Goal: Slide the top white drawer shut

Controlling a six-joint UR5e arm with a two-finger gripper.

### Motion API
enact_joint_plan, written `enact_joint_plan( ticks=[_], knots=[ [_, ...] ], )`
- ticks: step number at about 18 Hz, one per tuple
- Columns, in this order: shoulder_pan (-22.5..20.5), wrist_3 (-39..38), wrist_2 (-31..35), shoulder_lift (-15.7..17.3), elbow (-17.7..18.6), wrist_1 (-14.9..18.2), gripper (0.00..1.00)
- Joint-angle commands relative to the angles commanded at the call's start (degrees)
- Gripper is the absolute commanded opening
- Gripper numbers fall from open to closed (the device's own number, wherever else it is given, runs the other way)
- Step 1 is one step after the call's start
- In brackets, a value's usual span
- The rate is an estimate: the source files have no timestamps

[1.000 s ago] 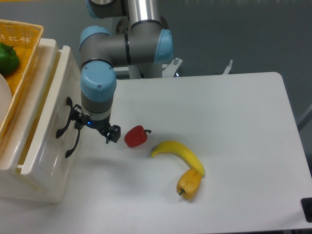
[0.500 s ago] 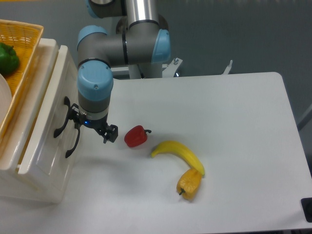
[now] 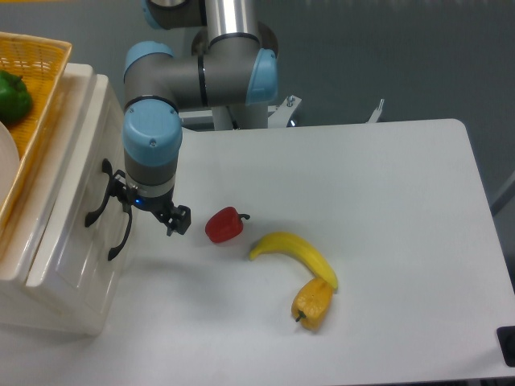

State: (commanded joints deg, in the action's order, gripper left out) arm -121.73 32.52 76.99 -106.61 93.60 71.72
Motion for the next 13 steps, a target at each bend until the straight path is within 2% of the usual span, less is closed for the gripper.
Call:
enact_joint_plan(
  ticks=[6,13],
  knots=[
    [-0.5,0.3,0.2,-0.1,-0.2,0.0,1.0],
    [-4.1,0.9,0.4,0.0,-1.1,-0.2,1.0]
  ],
)
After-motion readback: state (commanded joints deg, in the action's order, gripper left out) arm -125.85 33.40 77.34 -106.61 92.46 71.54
